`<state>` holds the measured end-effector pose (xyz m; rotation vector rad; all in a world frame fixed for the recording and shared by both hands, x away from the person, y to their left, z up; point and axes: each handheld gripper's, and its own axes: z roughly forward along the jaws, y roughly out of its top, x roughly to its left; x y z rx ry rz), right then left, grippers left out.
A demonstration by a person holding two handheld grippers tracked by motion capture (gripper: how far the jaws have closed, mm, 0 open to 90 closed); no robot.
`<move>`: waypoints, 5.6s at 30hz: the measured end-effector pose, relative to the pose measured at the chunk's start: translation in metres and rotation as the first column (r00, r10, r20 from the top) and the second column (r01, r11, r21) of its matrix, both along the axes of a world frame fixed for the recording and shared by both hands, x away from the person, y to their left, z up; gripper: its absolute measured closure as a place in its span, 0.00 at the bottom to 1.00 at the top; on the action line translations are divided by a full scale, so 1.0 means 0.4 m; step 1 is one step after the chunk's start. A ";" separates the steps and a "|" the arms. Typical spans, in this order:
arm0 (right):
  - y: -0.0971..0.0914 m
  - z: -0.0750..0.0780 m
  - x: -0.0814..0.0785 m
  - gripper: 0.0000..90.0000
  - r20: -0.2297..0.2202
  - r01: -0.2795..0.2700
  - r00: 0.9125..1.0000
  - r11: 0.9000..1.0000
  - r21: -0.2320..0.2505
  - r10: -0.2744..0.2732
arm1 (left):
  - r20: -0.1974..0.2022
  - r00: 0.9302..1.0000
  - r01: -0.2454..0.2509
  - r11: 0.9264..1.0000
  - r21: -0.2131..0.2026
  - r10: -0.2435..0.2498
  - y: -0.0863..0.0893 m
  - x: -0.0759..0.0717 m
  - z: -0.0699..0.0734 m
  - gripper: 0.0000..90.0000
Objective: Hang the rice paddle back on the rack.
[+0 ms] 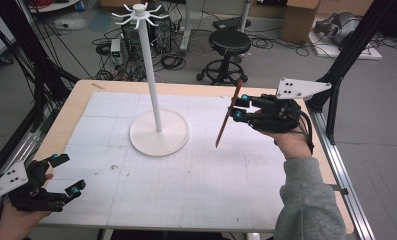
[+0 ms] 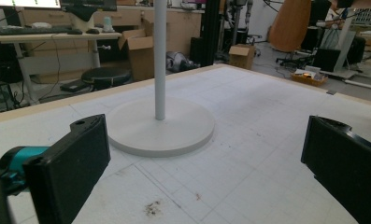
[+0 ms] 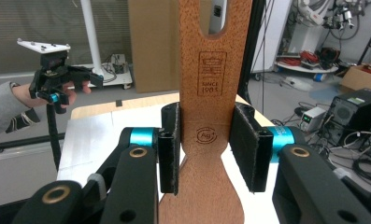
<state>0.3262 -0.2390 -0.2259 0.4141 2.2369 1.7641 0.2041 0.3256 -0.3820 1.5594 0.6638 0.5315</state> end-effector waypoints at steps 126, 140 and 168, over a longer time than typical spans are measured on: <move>0.419 0.176 0.231 0.72 0.062 0.108 0.992 0.994 -0.024 -0.106 | -0.042 0.998 -0.055 0.998 -0.031 0.054 0.052 -0.049 -0.029 0.02; 0.433 0.156 0.238 0.72 0.050 0.104 0.993 0.994 -0.032 -0.103 | -0.045 0.997 -0.057 0.998 -0.027 0.056 0.053 -0.050 -0.032 0.02; 0.377 0.129 0.205 0.11 0.081 0.121 0.989 0.993 0.014 -0.122 | -0.054 0.998 -0.031 0.999 -0.016 0.030 0.037 -0.028 -0.033 0.02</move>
